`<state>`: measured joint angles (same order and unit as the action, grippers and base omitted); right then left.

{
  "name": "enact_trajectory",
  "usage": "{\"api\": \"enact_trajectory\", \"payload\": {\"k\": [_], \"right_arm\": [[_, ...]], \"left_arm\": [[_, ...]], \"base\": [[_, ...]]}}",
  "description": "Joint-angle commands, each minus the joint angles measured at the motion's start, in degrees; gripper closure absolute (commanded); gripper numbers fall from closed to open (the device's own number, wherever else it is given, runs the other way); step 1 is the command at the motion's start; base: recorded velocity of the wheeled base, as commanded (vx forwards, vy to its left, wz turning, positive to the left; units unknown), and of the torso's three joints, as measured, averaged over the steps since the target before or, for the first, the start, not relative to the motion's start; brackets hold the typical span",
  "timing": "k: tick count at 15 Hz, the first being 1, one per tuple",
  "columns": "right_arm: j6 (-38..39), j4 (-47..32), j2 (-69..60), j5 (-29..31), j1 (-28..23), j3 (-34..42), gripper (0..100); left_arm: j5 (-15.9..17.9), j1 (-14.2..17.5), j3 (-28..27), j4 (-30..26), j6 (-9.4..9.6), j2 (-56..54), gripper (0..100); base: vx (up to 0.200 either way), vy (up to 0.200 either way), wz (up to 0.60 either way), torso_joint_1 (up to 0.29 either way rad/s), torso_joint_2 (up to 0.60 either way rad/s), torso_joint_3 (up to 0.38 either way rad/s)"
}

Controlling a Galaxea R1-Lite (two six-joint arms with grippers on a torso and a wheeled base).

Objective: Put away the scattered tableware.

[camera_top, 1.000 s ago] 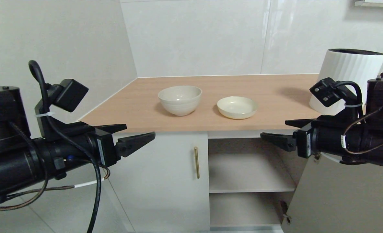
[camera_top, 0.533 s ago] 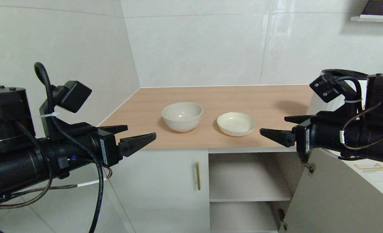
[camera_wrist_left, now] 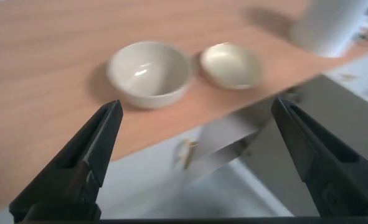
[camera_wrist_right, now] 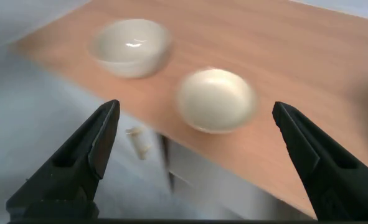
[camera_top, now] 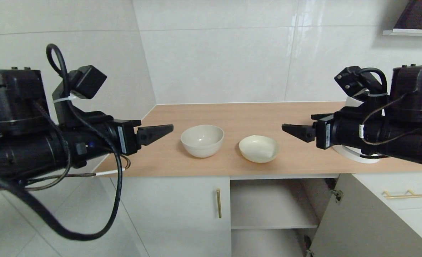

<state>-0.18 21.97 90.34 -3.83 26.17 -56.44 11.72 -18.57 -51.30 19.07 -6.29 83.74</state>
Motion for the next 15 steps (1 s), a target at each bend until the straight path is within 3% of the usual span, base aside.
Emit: {"api": "enact_trajectory", "payload": {"k": [1,3,5,6,7,8,9,11,14,15], "right_arm": [[3.8,-8.5,4.4,5.1,-0.4,-7.8,0],[9.1,-18.8,6.1,5.9,-0.4,-15.0,0],[16.1,-30.1,9.9,7.9,-0.5,-23.2,0],[18.3,-36.1,11.9,10.8,-0.4,-27.1,0],[19.4,-38.1,13.2,12.4,-0.3,-28.8,0],[19.8,-37.9,14.1,13.0,-0.2,-28.9,0],[20.0,-37.7,14.7,13.1,-0.2,-28.8,0],[20.1,-37.8,15.6,13.8,-0.2,-28.7,0],[20.0,-37.7,16.8,17.7,-0.1,-28.7,0],[20.0,-37.7,16.9,18.5,-0.1,-28.7,0]], "left_arm": [[-6.4,1.4,-12.6,-12.1,-0.04,8.1,0],[-10.7,1.4,-17.9,-17.3,-0.92,11.5,0],[-11.5,2.2,-22.6,-22.6,-5.31,14.3,0],[-11.7,2.7,-24.9,-29.2,-5.57,15.0,0],[-11.7,3.4,-28.2,-33.5,-5.75,15.8,0],[-11.6,3.7,-32.0,-35.7,-7.51,18.1,0],[-11.7,3.4,-35.4,-35.9,-12.08,21.2,0],[-13.1,2.2,-40.5,-36.4,-18.06,27.5,0],[-22.2,1.5,-48.8,-38.4,-21.75,38.3,0],[-23.2,0.9,-50.8,-39.0,-22.98,40.3,0]], "base": [[0.0,0.0,0.0,0.0,0.0,0.0],[0.0,0.0,0.0,0.0,0.0,0.0],[0.0,0.0,0.0,0.0,0.0,0.0],[0.0,0.0,0.0,0.0,0.0,0.0],[0.0,0.0,0.0,0.0,0.0,0.0],[0.0,0.0,0.0,0.0,0.0,0.0],[0.0,0.0,0.0,0.0,0.0,0.0],[0.0,0.0,0.0,0.0,0.0,0.0],[0.0,0.0,0.0,0.0,0.0,0.0],[0.0,0.0,0.0,0.0,0.0,0.0]]}}
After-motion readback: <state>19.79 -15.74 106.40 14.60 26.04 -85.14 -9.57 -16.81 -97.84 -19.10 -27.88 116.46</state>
